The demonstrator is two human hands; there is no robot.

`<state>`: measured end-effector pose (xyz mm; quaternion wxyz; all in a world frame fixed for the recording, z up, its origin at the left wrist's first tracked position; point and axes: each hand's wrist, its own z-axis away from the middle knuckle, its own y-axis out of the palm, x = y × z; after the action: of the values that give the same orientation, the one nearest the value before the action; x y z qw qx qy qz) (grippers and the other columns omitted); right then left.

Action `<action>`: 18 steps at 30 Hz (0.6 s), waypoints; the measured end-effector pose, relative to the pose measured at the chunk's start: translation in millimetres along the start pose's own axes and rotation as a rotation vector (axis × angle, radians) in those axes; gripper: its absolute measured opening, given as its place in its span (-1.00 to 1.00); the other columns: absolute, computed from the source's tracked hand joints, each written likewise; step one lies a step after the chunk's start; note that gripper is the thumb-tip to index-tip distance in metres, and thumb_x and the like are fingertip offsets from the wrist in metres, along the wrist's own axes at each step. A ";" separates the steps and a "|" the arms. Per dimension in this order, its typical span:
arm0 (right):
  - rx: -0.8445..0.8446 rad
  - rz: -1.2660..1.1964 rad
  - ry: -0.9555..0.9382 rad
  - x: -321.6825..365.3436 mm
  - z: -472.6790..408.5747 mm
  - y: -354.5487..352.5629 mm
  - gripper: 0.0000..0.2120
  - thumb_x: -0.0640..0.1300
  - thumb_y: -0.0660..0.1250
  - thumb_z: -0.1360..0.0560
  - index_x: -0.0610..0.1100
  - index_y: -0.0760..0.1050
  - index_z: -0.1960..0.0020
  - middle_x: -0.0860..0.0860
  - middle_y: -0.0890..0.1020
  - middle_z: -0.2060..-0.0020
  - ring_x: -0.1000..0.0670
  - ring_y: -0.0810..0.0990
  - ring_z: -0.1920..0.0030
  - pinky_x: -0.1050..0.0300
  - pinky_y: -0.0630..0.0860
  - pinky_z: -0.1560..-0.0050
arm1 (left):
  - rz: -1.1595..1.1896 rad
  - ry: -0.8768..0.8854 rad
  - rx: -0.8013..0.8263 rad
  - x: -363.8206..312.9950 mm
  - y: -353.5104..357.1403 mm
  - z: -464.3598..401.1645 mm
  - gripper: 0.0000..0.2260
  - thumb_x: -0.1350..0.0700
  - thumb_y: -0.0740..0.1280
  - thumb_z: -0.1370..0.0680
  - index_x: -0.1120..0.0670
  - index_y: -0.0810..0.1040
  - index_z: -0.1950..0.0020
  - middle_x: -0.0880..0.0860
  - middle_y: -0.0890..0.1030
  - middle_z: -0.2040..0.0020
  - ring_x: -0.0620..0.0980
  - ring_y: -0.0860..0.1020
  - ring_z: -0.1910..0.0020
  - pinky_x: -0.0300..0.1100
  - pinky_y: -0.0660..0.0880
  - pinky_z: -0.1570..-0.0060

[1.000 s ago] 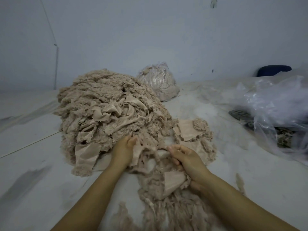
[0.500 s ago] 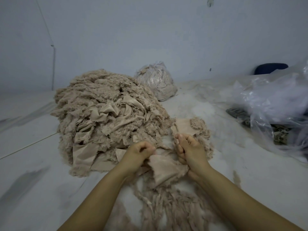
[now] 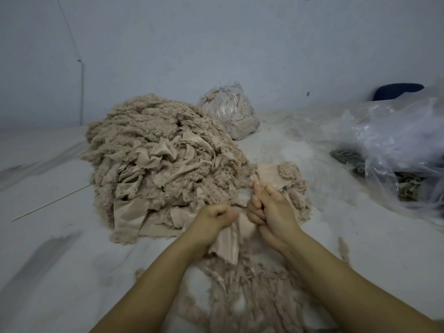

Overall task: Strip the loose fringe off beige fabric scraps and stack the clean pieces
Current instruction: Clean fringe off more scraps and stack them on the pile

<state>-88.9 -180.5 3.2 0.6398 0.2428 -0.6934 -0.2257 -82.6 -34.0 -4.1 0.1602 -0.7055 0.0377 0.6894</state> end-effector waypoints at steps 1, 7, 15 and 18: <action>0.002 0.007 0.008 0.7 1.0 -4.5 -0.83 -0.17 0.15 -0.62 -0.20 0.45 0.07 0.03 0.30 0.56 0.15 0.13 0.64 0.35 0.09 0.65 | 0.103 -0.033 -0.105 0.8 -7.1 -2.7 -0.77 0.19 0.27 -0.58 0.09 0.55 0.28 -0.02 0.51 0.38 -0.15 0.45 0.41 -0.28 0.41 0.38; 0.086 0.607 0.097 -6.7 15.1 -14.0 -0.56 0.24 0.21 -0.45 -0.11 0.53 -0.02 0.03 0.59 0.33 0.11 0.52 0.45 0.26 0.44 0.41 | 0.278 -0.153 -0.094 2.5 -31.1 -6.4 -0.75 0.00 0.34 -0.50 0.19 0.62 0.05 0.21 0.66 0.12 0.11 0.62 0.18 -0.04 0.56 0.09; 0.126 0.462 0.131 -4.9 13.0 3.3 -0.67 0.11 0.38 -0.37 -0.17 0.49 0.20 0.07 0.43 0.59 0.12 0.31 0.60 0.28 0.28 0.57 | 0.210 -0.107 0.193 -8.1 -28.1 -1.3 -0.75 0.02 0.33 -0.42 0.20 0.61 0.08 0.13 0.65 0.26 -0.01 0.60 0.34 -0.21 0.54 0.35; 0.095 0.414 0.091 -3.4 11.3 2.5 -0.77 -0.10 0.33 -0.53 -0.20 0.45 0.25 0.04 0.41 0.60 0.13 0.29 0.62 0.31 0.28 0.59 | 0.256 -0.144 0.175 -13.3 -33.6 -2.4 -0.75 0.01 0.34 -0.44 0.18 0.61 0.07 0.13 0.63 0.23 -0.01 0.60 0.33 -0.20 0.55 0.34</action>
<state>-100.1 -176.5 1.2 0.6908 0.1351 -0.7088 -0.0456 -71.8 -5.1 14.8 0.1339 -0.6272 0.1758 0.7469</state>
